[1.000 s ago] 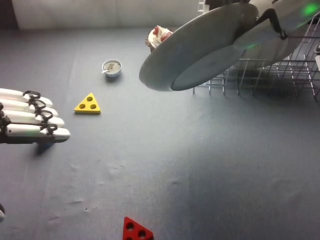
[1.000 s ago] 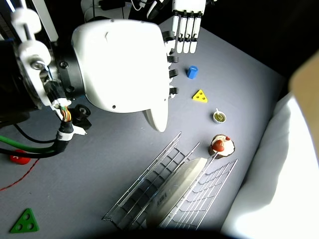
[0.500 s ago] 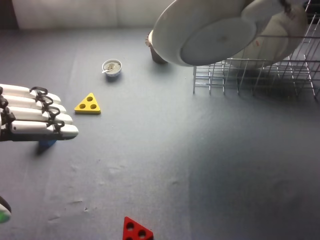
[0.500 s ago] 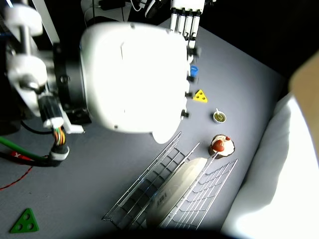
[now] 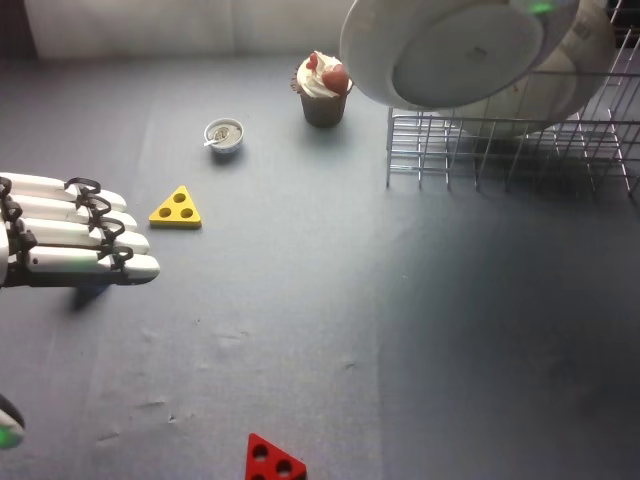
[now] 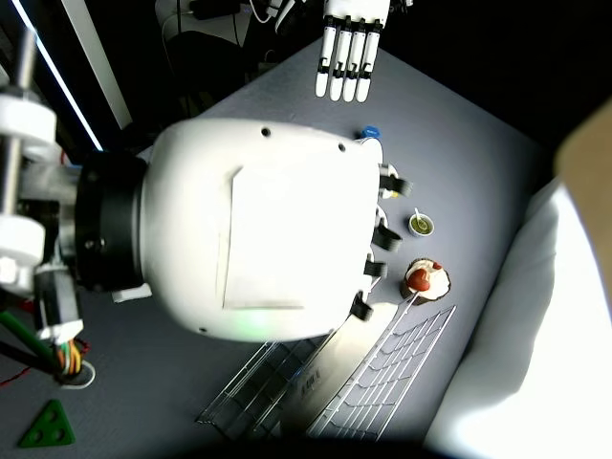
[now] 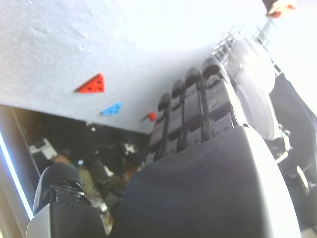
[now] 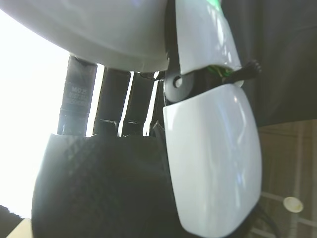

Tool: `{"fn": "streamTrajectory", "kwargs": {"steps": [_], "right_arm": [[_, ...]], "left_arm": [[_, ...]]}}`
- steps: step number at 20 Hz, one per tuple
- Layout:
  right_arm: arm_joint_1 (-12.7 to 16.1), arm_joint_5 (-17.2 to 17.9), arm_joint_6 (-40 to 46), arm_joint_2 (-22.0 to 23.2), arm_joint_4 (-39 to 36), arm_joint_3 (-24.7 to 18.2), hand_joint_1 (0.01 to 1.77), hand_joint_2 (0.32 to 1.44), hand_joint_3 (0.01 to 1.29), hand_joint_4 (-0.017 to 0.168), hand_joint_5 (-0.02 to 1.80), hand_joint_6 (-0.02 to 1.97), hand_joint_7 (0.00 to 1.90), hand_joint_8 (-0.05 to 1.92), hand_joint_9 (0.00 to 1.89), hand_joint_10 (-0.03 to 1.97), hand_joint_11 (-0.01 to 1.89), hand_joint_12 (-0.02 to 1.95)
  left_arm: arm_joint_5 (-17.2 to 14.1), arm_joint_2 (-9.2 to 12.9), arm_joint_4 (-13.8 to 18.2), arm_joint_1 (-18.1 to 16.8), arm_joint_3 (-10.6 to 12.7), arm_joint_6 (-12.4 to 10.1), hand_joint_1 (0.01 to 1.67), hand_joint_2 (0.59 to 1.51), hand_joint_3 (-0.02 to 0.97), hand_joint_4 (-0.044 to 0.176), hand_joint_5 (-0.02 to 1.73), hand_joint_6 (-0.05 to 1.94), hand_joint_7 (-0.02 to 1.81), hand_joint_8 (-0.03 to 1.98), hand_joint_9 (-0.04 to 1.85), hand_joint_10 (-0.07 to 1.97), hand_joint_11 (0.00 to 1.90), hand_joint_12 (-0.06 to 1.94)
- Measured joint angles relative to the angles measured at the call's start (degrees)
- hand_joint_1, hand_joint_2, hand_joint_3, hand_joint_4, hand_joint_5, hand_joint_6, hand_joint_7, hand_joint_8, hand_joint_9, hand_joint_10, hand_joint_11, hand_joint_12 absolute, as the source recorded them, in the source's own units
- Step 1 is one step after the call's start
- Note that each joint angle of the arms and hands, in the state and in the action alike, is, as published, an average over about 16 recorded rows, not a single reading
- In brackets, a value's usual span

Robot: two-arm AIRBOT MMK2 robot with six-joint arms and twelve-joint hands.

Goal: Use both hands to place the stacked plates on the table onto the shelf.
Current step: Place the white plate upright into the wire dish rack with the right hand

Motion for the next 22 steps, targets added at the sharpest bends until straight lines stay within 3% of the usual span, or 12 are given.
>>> {"fn": "streamTrajectory", "kwargs": {"steps": [11, 22], "right_arm": [[-0.5, -2.2, 2.1, 0.0, 0.1, 2.1, 1.49, 0.96, 0.01, -0.008, 0.91, 0.73, 1.09, 0.65, 1.19, 0.63, 0.95, 1.39], [-2.8, -1.9, 5.4, 0.4, 0.1, 2.4, 1.48, 0.96, 0.01, -0.008, 0.91, 0.77, 1.09, 0.61, 1.19, 0.62, 0.96, 1.4]], "left_arm": [[1.3, -0.9, -2.7, 0.0, -2.5, 0.0, 0.13, 0.95, 0.012, 0.005, 0.04, 0.02, 0.09, 0.0, 0.1, 0.0, 0.09, 0.02], [2.8, -2.3, -3.4, 0.0, -4.1, 0.0, 0.15, 0.943, 0.013, 0.003, 0.05, 0.02, 0.11, 0.0, 0.12, 0.0, 0.11, 0.02]]}}
